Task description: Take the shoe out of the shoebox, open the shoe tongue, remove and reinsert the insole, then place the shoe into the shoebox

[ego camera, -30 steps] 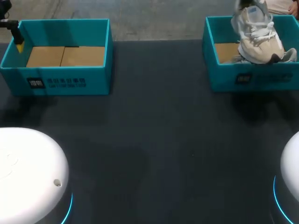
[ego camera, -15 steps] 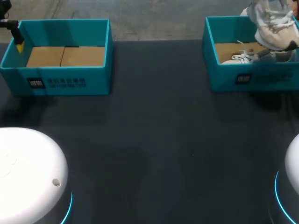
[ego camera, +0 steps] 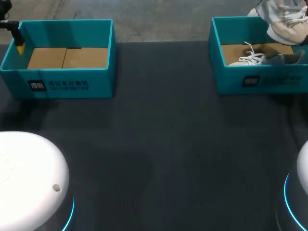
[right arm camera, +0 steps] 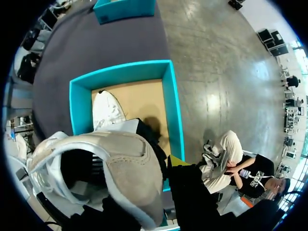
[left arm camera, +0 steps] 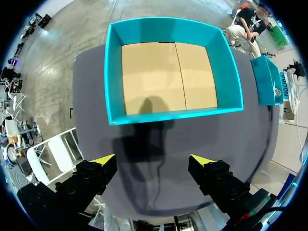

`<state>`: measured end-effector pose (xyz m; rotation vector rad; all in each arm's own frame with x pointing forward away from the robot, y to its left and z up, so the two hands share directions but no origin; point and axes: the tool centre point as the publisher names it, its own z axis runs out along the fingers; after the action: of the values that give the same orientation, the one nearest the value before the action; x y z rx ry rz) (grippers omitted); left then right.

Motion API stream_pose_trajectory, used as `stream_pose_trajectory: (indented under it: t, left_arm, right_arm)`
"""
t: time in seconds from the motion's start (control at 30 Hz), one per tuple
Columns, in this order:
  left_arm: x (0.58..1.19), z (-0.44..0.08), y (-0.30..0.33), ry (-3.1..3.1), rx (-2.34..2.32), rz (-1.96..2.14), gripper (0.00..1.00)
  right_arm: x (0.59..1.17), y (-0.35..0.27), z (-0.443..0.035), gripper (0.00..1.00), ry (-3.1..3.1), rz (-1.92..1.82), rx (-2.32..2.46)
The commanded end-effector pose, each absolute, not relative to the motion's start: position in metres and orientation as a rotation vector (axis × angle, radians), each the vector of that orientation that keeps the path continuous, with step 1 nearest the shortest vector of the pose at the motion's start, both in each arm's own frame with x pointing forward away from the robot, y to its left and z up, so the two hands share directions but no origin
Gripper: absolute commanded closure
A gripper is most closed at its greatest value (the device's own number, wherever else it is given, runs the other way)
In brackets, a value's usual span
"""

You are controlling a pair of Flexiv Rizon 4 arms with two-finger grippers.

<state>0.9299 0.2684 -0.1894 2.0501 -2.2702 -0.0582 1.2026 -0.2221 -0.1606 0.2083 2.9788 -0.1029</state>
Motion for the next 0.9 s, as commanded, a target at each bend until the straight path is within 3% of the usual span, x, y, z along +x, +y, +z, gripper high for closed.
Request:
stream_pose_trajectory:
  t: [0.03,0.9]
  left_arm:
    - [0.929,-0.189,0.268,-2.270,2.051,-0.062,0.00]
    - [0.929,-0.189,0.268,-2.270,2.051,-0.062,0.00]
  right_arm:
    - [1.206,-0.223,-0.158,1.00,2.998,-0.101,0.210]
    - [1.209,-0.257,-0.166,1.00,2.986,-0.072,0.552]
